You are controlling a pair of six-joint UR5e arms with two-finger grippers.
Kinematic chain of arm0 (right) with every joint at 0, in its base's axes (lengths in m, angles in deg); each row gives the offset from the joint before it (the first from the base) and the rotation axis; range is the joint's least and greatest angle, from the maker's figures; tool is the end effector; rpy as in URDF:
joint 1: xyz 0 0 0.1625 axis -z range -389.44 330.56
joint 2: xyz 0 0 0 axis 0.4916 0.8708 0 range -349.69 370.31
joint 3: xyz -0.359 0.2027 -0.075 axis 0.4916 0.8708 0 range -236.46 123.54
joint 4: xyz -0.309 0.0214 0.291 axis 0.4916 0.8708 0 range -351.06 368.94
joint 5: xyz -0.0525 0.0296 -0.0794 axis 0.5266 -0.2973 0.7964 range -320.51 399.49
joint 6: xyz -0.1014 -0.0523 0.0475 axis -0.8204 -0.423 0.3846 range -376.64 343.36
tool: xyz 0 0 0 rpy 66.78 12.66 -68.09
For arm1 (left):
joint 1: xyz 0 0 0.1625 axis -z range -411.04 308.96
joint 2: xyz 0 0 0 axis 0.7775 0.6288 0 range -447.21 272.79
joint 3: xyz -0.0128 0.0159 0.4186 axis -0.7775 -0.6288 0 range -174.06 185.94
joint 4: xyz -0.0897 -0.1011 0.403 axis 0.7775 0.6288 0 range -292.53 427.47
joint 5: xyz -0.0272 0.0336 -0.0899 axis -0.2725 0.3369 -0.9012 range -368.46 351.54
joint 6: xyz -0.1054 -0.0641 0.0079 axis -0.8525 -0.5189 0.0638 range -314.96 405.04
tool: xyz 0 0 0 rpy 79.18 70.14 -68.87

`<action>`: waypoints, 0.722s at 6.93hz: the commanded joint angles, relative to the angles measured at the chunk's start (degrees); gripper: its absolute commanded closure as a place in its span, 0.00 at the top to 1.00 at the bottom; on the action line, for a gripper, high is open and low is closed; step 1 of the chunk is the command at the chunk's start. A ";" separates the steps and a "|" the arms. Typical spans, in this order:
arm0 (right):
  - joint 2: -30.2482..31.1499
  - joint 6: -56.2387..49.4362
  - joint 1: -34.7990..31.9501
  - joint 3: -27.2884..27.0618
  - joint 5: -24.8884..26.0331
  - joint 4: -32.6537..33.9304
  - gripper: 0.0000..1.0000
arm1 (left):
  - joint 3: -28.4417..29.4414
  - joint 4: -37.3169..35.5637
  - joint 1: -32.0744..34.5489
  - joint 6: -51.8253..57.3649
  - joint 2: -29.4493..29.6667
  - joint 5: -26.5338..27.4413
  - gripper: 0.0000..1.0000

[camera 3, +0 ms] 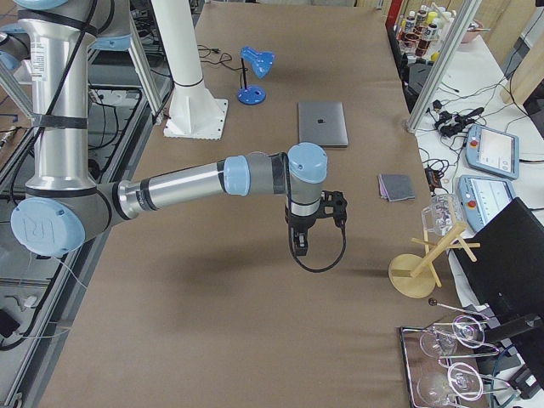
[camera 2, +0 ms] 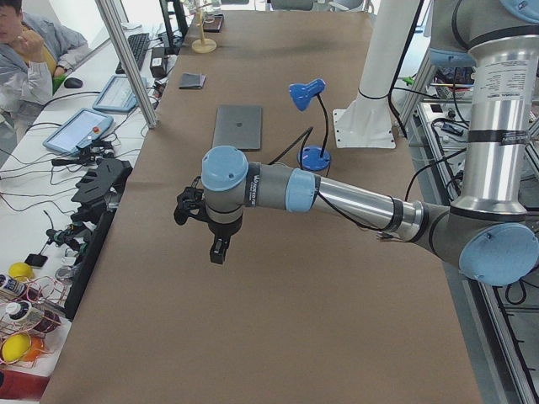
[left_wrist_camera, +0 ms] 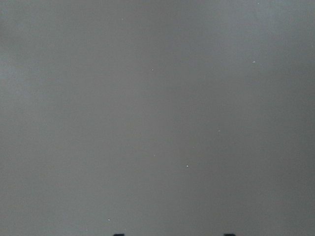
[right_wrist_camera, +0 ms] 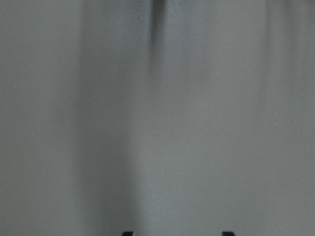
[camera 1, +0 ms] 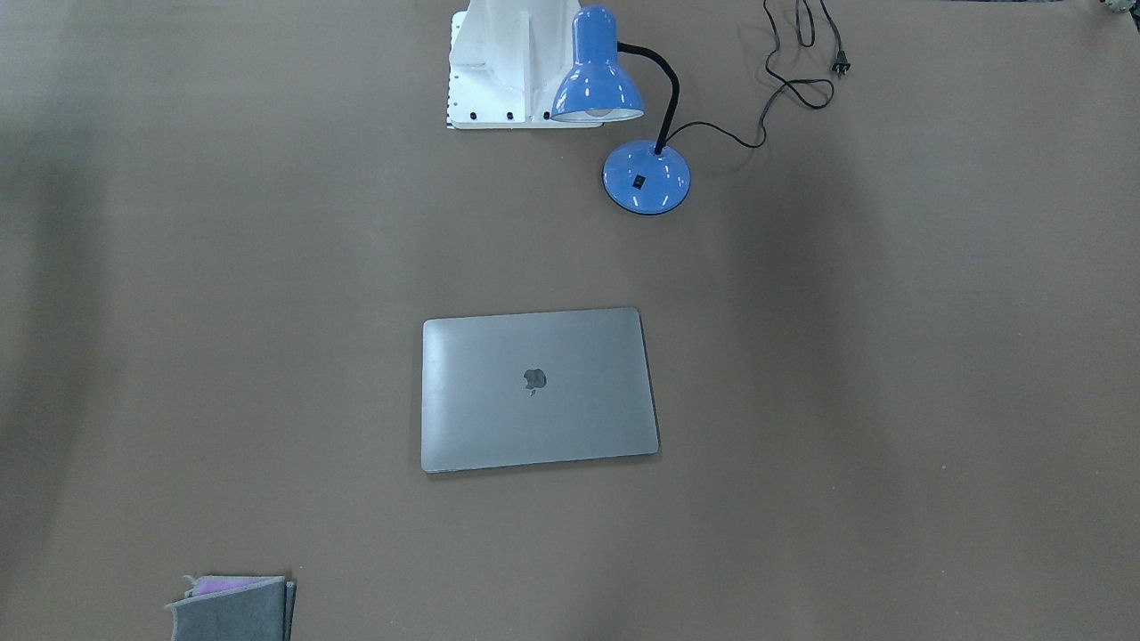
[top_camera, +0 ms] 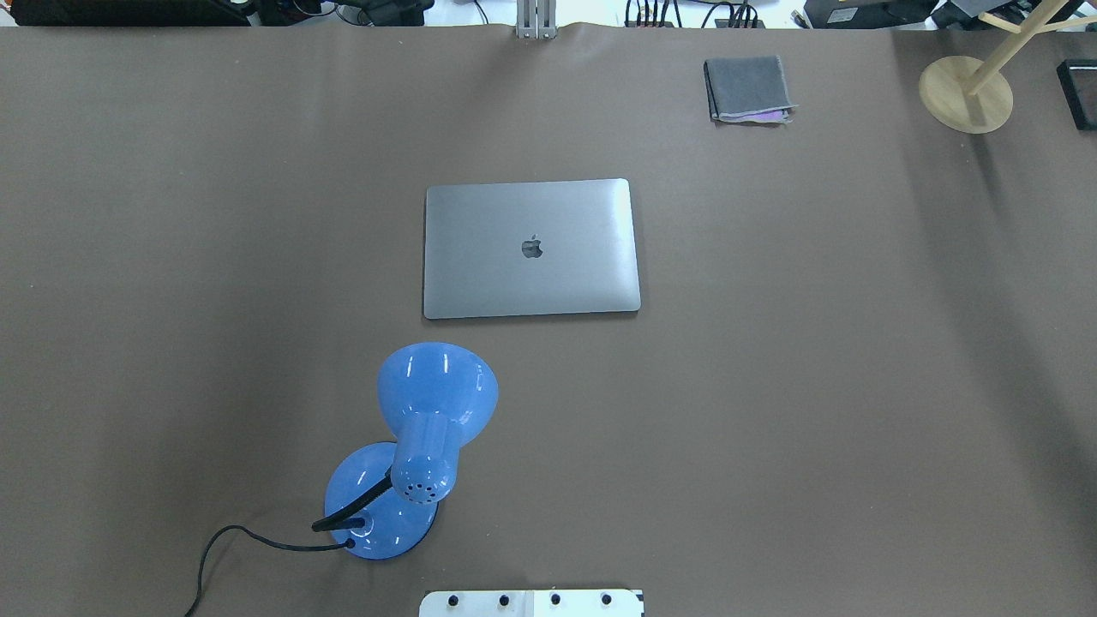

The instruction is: Close laptop

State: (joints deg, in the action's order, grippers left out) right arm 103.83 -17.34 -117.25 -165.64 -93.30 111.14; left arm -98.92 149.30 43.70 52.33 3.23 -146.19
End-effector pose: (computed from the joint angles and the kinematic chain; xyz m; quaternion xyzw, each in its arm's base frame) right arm 0.0314 -0.4694 0.5563 0.0233 -0.3649 -0.0346 0.9301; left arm -0.0831 -0.4967 0.5452 0.0989 0.3956 0.0455 0.9119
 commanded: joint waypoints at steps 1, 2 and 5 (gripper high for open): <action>0.35 -0.27 -0.17 -0.07 -0.01 -0.16 1.00 | -0.08 -0.01 0.01 -0.09 0.00 0.00 0.98; 0.52 -0.27 -0.17 -0.42 -0.01 -0.24 1.00 | -0.25 -0.01 0.01 -0.26 0.00 0.00 0.98; 0.61 -0.27 -0.17 -0.34 -0.01 -0.60 1.00 | -0.43 -0.01 0.01 -0.26 0.00 0.00 0.98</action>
State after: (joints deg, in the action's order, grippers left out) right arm 104.40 -17.60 -117.42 -166.02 -93.31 110.66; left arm -99.15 149.29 43.71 52.07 3.23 -146.19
